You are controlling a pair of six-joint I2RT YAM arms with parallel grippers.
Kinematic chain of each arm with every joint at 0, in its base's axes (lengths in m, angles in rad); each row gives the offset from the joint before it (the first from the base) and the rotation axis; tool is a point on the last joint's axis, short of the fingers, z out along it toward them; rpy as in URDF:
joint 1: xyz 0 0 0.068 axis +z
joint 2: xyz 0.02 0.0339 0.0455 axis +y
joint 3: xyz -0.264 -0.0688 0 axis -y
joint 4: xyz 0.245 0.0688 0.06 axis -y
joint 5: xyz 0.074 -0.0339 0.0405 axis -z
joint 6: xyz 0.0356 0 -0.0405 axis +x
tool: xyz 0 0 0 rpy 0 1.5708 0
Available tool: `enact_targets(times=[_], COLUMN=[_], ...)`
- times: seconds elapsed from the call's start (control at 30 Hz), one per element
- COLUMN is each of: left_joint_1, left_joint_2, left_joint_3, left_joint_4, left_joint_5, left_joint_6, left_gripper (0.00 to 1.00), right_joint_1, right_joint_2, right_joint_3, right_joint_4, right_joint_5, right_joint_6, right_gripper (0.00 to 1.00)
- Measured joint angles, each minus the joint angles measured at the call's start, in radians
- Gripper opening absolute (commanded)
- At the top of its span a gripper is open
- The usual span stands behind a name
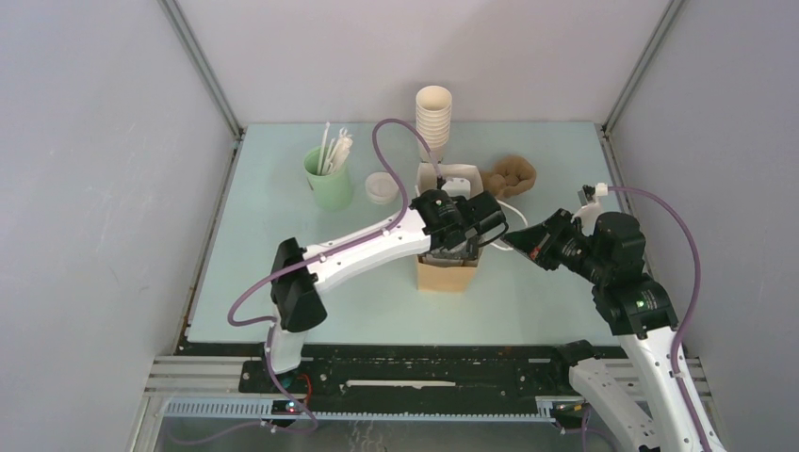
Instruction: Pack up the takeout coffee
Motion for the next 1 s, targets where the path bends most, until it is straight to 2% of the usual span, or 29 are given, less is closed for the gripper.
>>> enact_targets(times=[0.37,1.0], left_joint_1=[0.002,0.066], left_joint_2=[-0.023,-0.022], left_joint_3=[0.003,-0.019], left_joint_4=[-0.001,0.044], left_joint_5=[-0.025,0.051], left_joint_6=[0.002,0.046], left_gripper=[0.09,0.07], right_joint_1=[0.002,0.021], right_joint_2=[0.024,0.057], right_joint_3=[0.000,0.000], right_joint_4=[0.000,0.003], right_joint_5=[0.000,0.000], right_joint_6=[0.000,-0.003], right_gripper=[0.00,0.00])
